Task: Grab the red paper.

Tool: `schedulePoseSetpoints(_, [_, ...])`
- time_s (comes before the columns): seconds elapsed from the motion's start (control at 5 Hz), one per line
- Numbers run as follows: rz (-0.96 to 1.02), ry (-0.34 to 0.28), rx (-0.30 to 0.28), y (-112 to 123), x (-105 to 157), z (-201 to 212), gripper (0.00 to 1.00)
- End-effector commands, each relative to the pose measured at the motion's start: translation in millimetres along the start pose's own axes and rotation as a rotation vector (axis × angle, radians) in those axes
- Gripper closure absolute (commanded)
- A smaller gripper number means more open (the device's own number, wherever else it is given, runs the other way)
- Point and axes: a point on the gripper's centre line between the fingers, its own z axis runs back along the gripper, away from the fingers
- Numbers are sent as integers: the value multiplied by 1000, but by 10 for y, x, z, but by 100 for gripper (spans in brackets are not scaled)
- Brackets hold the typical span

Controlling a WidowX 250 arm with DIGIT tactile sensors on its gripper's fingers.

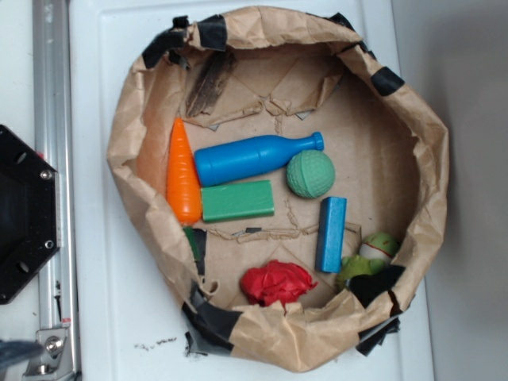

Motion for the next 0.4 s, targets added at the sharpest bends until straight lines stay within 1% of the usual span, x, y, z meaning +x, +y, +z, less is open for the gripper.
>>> schedulePoseSetpoints(0.0, [0, 0, 0, 0, 0, 0, 0])
schedulePoseSetpoints(0.2, [233, 15, -61, -47, 468, -381, 0])
